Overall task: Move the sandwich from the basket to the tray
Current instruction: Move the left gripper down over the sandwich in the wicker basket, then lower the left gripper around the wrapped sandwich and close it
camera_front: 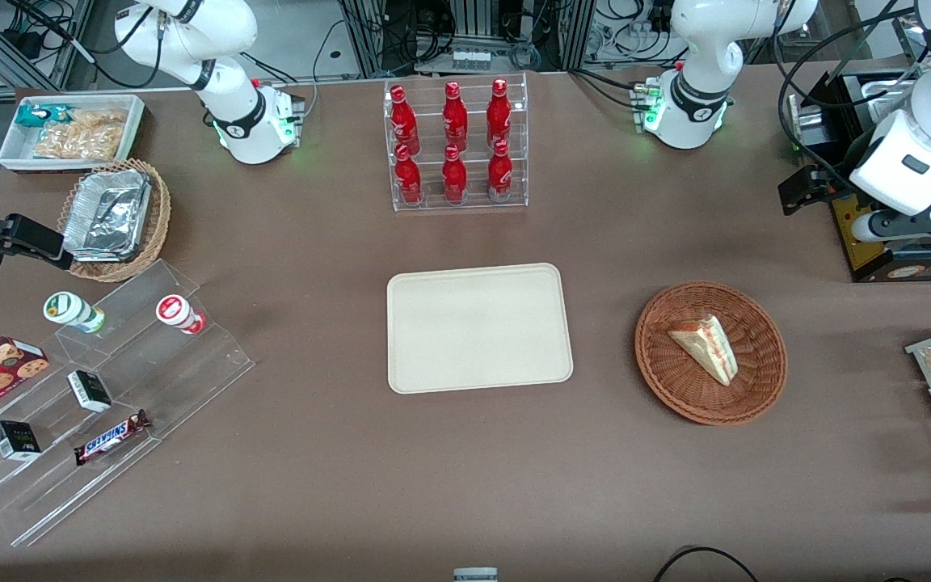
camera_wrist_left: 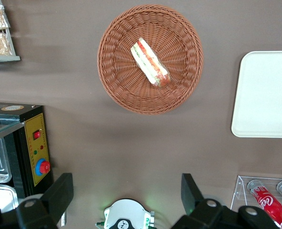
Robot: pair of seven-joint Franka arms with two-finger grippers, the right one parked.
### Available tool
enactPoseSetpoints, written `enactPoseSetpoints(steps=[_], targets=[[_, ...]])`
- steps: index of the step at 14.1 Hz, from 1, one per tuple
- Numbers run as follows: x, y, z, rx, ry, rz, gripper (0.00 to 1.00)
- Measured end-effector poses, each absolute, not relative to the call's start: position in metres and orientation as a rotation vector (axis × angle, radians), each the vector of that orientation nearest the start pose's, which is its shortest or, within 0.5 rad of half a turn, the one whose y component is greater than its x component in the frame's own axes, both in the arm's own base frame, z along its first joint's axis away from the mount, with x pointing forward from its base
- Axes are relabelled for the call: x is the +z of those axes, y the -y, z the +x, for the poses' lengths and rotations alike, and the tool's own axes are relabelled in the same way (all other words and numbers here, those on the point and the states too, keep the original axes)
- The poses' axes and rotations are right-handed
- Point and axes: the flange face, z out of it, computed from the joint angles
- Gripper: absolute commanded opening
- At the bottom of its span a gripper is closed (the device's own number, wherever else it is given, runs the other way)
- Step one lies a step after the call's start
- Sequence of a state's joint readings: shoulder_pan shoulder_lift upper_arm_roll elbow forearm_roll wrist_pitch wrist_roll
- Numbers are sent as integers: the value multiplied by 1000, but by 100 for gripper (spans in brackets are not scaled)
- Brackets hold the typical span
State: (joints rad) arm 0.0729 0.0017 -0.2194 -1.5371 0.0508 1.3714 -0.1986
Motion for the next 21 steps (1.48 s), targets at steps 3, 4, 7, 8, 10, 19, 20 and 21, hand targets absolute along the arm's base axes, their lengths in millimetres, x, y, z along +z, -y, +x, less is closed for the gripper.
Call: enactPoseSetpoints(steps=[3,4,7,8,10,19,20,21], targets=[[621,71,530,246,88,-3053,100],[621,71,530,248,89,-3052,100],[596,70,538,259,90,-3052,100],[577,69,544,258,91,-3054,100],[528,66,552,266,92,-3056,100],[330,57,578,260,517,-3040,100],[317,59,580,268,610,-3020,100],[306,62,580,281,703,-2992,100]])
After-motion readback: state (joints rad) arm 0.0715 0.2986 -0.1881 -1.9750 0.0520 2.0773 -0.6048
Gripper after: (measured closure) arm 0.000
